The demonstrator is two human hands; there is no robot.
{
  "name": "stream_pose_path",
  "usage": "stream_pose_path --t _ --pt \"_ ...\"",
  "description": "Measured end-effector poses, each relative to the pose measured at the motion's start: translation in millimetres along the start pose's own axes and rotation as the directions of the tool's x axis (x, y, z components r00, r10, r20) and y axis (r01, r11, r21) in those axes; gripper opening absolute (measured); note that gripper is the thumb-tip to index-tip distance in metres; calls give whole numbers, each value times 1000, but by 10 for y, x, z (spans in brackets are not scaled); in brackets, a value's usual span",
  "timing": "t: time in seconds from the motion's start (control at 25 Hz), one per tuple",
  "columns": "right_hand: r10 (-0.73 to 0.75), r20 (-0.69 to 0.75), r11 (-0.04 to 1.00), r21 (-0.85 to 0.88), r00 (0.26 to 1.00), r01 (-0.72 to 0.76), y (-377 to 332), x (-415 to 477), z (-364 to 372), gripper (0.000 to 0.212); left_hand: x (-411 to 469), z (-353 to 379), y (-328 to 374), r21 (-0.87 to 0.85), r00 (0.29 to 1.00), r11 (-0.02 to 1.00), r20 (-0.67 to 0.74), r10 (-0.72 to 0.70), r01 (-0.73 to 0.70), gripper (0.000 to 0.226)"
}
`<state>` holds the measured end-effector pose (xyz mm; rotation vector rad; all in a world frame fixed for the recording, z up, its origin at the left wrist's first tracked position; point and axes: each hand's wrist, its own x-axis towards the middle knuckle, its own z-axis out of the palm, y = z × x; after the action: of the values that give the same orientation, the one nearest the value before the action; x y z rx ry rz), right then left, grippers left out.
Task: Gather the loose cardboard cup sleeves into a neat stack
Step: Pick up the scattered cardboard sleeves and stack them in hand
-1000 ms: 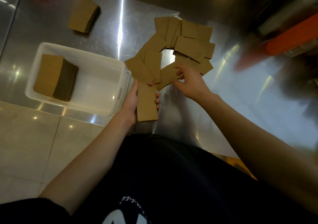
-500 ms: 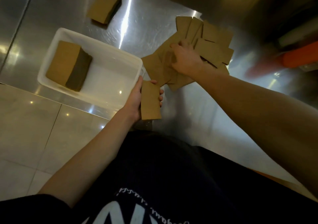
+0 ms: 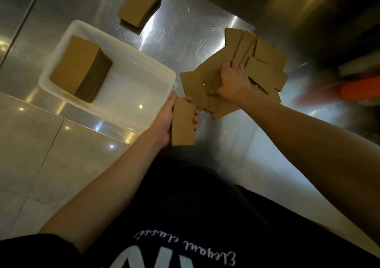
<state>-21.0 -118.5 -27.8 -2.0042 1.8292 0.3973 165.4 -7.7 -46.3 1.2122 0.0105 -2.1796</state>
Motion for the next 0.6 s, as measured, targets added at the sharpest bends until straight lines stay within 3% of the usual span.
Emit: stream_pose_path --t 0.2,0.4,0.6 --pt "28 111 934 351 993 -66 206 -19 -146 52 43 40 -17 -27 998 999 52 -30 31 52" --pt "-88 138 924 381 986 29 324 42 -526 54 42 -31 -87 -101 998 993 48 -48 53 54" --pt "-239 160 948 252 958 195 -9 213 -611 56 23 -47 -109 -127 998 991 48 -33 39 56"
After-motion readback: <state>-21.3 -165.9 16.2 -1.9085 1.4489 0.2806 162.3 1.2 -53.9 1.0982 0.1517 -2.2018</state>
